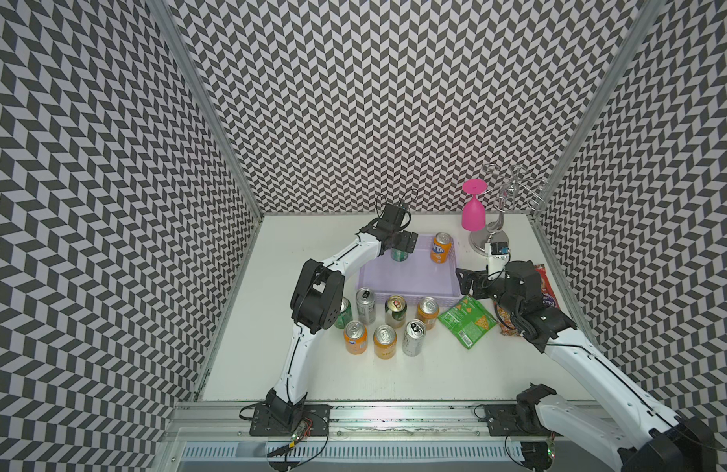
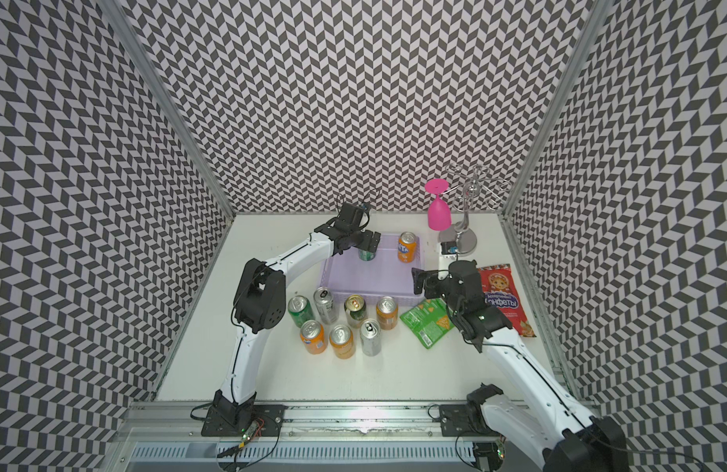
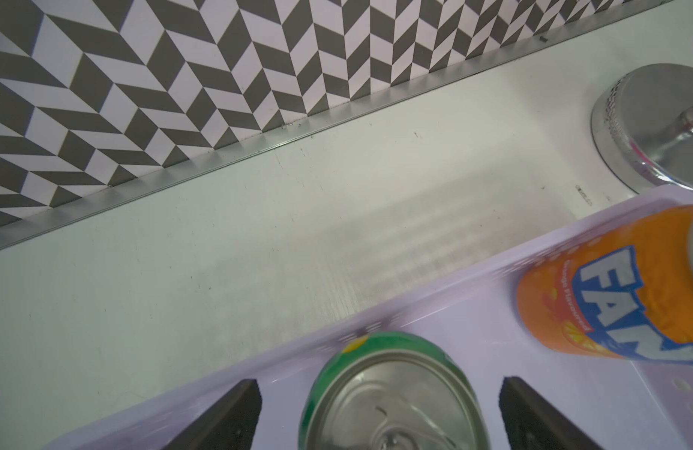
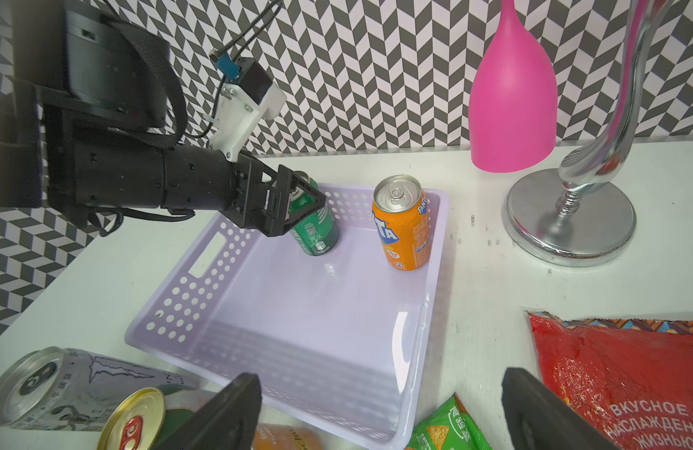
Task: Take out the drinks from the basket
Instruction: Pick up the drink from the basket.
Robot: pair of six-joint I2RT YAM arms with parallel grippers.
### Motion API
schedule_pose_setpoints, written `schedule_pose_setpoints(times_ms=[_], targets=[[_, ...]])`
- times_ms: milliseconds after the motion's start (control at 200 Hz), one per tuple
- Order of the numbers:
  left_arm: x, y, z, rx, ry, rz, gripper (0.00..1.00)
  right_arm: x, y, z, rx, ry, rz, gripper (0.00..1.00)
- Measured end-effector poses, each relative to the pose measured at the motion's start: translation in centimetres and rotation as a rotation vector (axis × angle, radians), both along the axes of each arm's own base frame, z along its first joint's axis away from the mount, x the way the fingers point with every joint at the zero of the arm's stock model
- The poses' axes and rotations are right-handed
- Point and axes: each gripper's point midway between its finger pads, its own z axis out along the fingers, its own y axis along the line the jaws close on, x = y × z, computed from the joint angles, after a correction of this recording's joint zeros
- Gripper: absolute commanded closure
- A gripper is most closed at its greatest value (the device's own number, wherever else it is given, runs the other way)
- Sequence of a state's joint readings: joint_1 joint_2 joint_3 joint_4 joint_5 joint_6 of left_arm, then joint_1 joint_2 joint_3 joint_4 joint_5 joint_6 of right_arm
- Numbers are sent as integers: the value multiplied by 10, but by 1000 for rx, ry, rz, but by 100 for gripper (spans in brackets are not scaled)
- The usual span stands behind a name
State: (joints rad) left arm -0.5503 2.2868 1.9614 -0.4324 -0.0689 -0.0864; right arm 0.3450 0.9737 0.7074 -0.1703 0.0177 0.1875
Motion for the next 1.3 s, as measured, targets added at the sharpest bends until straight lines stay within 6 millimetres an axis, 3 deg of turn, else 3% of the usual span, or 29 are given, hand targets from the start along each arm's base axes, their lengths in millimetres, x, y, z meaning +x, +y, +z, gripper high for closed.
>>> schedule_pose_setpoints(times_ms=[210,436,596,991,1156,1302], targets=[[3,2,-13,24,14,13,6,-1,0,-2,2,5,5,0],[2,2,-14,32,17,9,25,0,1,-1,6,-2,6,0],[0,-1,-14,36,17,1,33,1,0,2,10,-11,2,0],[-11,-1,-12,45,24,-12,39,1,-1,5,14,-23,1,0],[-33,2,2,53,30,-26,40,0,-1,6,14,-26,1,1],[-55,3,36,35,-8,-41,41,0,-1,6,14,-26,2,0]])
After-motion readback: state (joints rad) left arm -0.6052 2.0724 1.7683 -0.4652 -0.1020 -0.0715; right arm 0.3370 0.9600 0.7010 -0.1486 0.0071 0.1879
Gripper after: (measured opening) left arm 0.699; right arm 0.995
